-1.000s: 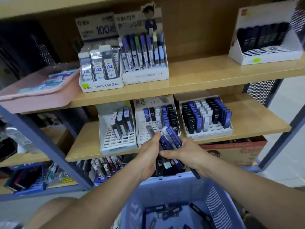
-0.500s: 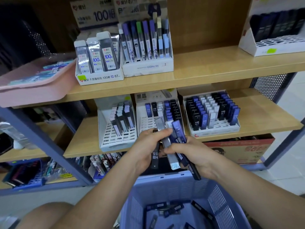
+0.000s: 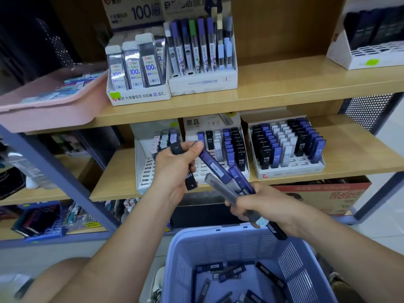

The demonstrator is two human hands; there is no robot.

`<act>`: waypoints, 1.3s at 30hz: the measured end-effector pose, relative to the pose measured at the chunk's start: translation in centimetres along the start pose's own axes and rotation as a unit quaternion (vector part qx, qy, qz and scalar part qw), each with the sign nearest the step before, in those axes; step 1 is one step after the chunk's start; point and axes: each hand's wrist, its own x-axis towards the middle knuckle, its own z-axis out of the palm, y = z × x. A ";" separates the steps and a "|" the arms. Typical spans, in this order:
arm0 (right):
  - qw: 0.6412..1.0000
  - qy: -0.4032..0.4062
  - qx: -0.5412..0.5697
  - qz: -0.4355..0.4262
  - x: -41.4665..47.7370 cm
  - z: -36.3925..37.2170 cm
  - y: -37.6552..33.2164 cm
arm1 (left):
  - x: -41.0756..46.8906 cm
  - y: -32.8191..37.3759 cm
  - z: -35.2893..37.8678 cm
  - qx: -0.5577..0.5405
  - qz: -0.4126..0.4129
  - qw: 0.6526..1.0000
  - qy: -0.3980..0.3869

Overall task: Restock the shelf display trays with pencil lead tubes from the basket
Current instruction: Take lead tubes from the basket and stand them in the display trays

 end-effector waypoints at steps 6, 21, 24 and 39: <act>0.997 0.038 0.067 -0.015 -0.3 -0.5 0.5 | 0.2 0.8 -0.7 0.041 0.043 0.998 0.011; 0.957 0.104 0.268 -0.040 1.8 0.2 0.3 | -2.0 0.1 2.2 -0.064 0.024 0.994 -0.080; 0.946 0.083 0.311 -0.034 1.4 0.2 -0.2 | -3.6 -0.2 1.8 0.303 0.277 0.897 -0.166; 0.943 0.016 0.331 -0.043 0.7 -0.1 -0.6 | -4.2 -2.0 1.1 0.663 0.340 0.650 -0.151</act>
